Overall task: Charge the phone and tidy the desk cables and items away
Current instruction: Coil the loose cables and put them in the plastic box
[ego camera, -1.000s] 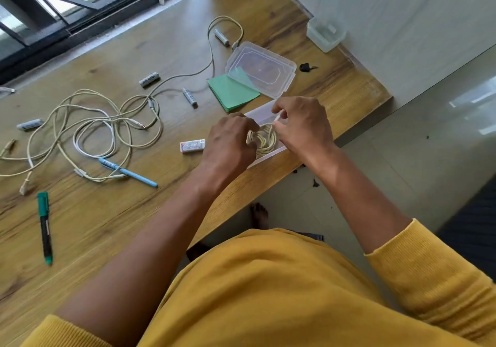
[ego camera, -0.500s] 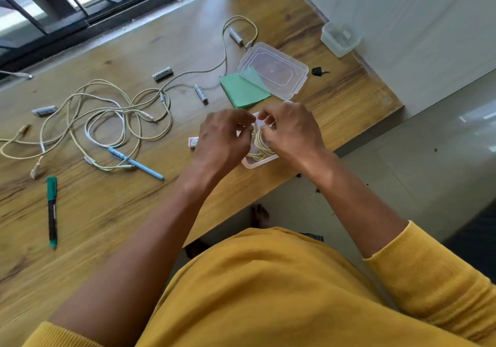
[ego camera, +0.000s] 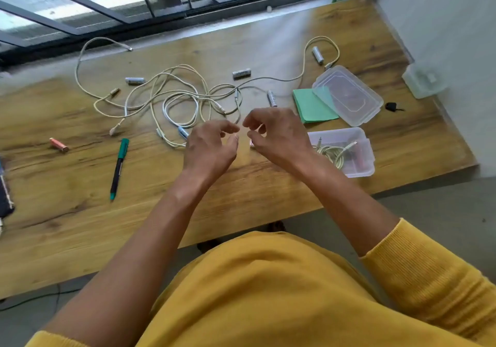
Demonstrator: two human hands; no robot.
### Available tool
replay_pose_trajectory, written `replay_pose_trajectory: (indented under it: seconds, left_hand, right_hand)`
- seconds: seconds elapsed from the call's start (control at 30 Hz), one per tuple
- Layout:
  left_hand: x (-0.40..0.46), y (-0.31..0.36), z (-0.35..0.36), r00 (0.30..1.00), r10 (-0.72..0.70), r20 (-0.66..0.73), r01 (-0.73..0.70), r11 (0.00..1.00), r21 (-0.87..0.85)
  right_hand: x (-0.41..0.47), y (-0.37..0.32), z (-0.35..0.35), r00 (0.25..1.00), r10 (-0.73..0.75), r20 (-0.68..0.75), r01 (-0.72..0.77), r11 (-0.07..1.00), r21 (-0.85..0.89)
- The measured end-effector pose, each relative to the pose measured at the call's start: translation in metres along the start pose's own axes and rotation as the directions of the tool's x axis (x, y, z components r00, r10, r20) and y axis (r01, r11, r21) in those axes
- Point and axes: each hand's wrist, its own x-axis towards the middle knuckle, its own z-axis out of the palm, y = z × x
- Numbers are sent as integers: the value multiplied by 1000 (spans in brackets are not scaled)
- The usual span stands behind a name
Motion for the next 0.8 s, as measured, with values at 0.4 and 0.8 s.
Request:
replay_pose_trajectory:
  seconds: [0.4,0.8]
  left_hand:
    - [7,-104,-52,971,-195,-141,215,967,140]
    - [27,-146,-64,998,-47,-51,55,985,164]
  right_hand:
    - [45,-70,79,959,-108,262,128,990,-60]
    - [67,-92,100,950,-33,310,68,992,-102]
